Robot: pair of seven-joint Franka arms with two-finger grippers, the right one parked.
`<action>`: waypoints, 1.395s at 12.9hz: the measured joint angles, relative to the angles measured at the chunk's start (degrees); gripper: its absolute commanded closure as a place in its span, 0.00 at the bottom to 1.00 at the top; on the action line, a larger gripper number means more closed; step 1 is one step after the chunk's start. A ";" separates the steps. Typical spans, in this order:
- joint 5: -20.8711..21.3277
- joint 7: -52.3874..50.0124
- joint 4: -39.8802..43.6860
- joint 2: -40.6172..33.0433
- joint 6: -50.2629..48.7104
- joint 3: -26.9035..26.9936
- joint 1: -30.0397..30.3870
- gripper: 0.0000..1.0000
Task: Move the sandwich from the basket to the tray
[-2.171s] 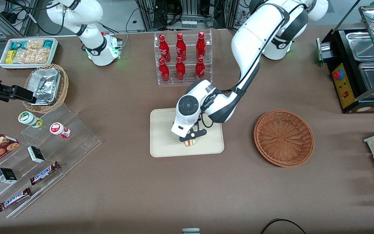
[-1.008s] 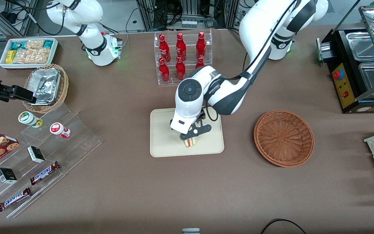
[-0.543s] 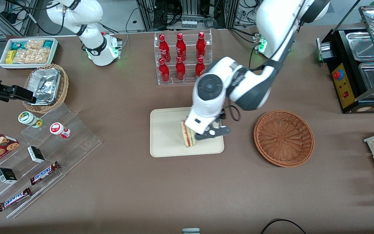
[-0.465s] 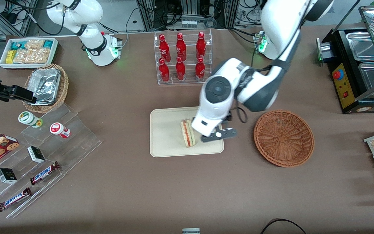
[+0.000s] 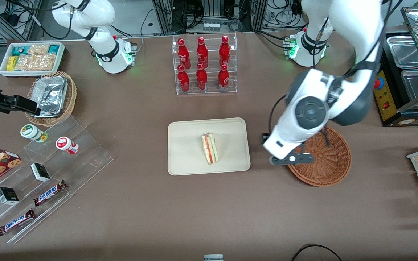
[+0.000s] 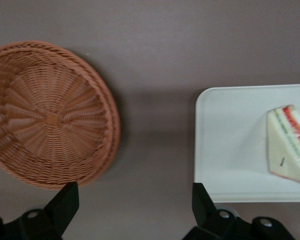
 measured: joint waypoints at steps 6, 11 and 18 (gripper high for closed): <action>-0.27 15.02 -7.42 -12.63 -8.38 0.21 8.84 0.00; -1.04 21.15 -7.76 -19.29 -16.32 0.31 13.51 0.00; -1.14 21.59 -5.04 -22.68 -23.41 3.10 13.70 0.00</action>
